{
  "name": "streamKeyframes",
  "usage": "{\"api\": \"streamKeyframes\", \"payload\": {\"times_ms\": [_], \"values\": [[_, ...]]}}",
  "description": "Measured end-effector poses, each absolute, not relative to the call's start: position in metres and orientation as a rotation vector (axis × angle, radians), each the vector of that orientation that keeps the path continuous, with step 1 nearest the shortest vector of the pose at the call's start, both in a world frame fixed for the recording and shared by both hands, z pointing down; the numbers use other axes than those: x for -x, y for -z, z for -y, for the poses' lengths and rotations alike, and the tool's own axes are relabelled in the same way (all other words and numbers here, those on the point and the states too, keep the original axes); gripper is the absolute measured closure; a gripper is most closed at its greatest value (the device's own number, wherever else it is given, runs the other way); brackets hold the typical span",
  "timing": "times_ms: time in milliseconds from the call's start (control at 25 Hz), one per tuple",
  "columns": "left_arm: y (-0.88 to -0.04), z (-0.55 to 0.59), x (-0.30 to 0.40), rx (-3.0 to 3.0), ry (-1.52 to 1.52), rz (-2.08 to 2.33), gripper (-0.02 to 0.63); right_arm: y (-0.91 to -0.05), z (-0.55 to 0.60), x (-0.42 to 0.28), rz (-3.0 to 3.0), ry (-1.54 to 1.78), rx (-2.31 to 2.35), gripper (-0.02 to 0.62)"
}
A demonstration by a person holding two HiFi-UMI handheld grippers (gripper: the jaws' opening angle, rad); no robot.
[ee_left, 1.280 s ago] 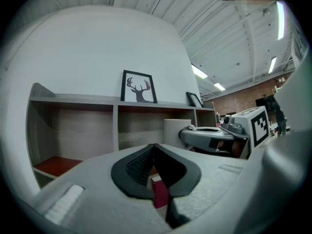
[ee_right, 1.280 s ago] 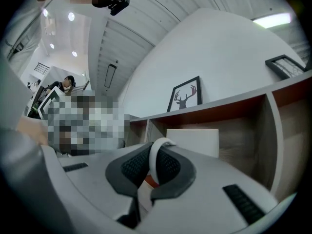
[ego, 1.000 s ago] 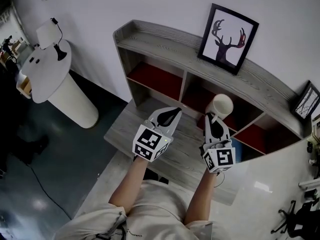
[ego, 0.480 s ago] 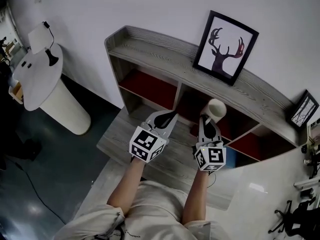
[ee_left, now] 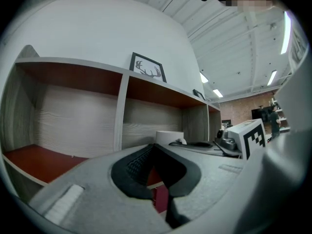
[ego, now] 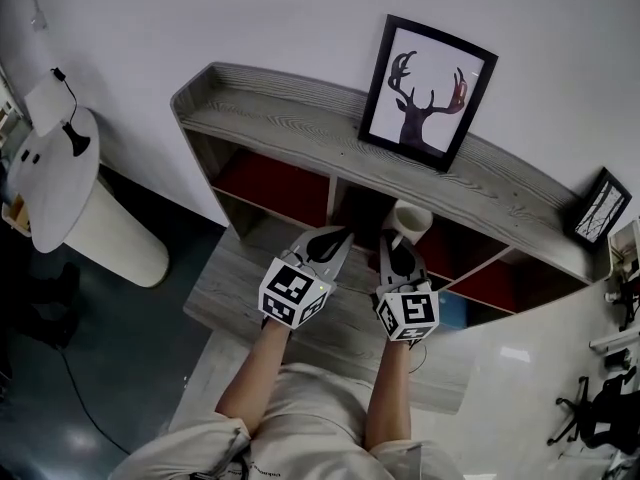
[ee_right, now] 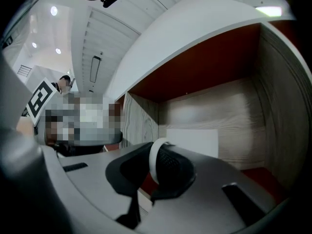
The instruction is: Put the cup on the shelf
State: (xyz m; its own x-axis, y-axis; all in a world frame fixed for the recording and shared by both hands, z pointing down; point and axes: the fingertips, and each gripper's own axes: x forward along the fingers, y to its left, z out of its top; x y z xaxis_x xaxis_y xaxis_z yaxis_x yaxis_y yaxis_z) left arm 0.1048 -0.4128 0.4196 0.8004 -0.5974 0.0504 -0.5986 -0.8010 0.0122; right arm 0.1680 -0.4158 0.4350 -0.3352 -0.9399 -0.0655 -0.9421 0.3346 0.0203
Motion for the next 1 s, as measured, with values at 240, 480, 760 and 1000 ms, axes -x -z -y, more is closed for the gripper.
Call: {"api": "streamKeyframes", "payload": {"times_ms": [240,480,760,1000], "values": [[-0.427,0.412,-0.105,-2.969,-0.082,0.941,0.597,-0.443,0.416,-0.159,-2.564,-0.078,1.78,0.58],[-0.431,0.411,-0.114,-2.986,-0.099,0.884,0.597,-0.446,0.415,-0.156,-2.57,-0.058,1.766,0.578],[-0.423,0.415,-0.122,-3.015,-0.097,0.849,0.597,-0.448,0.418,-0.154,-2.588,0.012,1.752,0.578],[-0.422,0.418,-0.119,-3.012,-0.102,0.868,0.597,-0.446,0.424,-0.154,-2.589,0.078,1.743,0.577]]}}
